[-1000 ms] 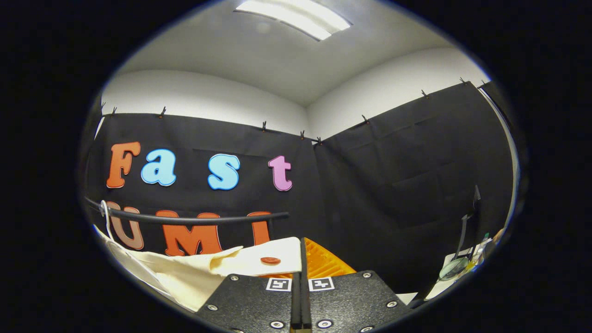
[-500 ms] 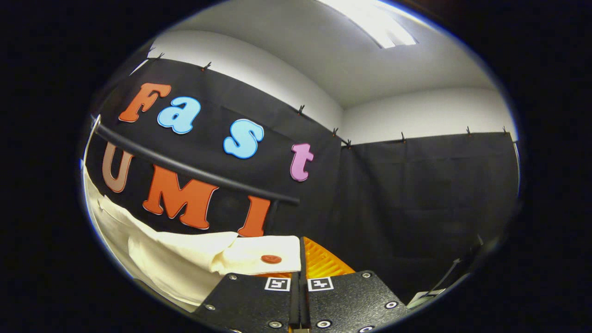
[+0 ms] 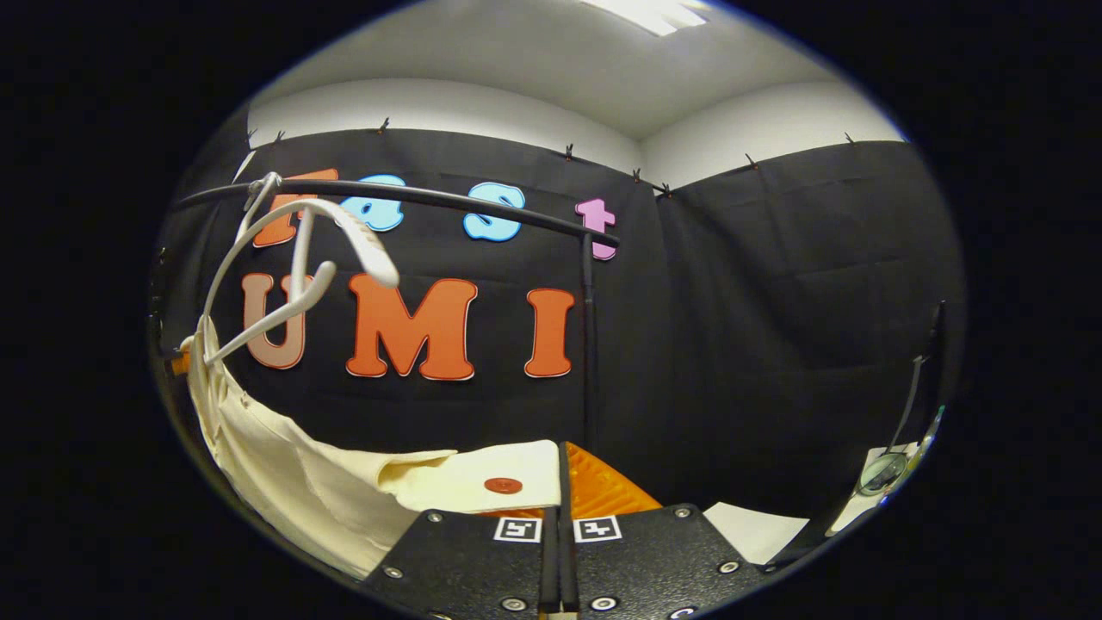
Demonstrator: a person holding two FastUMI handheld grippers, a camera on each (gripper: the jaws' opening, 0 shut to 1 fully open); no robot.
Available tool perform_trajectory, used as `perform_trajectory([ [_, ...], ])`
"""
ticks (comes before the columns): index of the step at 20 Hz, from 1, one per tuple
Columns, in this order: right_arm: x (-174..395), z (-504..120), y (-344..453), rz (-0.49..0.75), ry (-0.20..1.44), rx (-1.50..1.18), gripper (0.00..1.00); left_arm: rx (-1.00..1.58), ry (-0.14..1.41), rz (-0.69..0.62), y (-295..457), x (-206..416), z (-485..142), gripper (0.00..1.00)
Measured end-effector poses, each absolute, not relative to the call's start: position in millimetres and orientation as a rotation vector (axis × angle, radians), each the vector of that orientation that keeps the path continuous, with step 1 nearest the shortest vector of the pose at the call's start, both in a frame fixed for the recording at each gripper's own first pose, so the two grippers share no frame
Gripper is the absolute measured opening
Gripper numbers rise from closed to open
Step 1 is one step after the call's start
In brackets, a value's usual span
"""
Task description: Grasp the clothes on the hanger with both hands and then place them into the laundry hamper below.
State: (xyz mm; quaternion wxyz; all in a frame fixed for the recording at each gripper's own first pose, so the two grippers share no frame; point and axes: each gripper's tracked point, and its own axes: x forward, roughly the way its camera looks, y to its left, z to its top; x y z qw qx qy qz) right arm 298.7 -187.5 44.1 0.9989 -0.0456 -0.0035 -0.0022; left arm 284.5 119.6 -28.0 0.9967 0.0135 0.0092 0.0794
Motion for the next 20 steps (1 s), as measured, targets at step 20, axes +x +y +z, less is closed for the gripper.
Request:
perform_trajectory([
  [20, 125.3, 32.5, -26.6, 0.213, 0.086, -0.015, 0.0, 0.057, 0.085, -0.118, 1.2, 123.8, -29.6, 0.09],
])
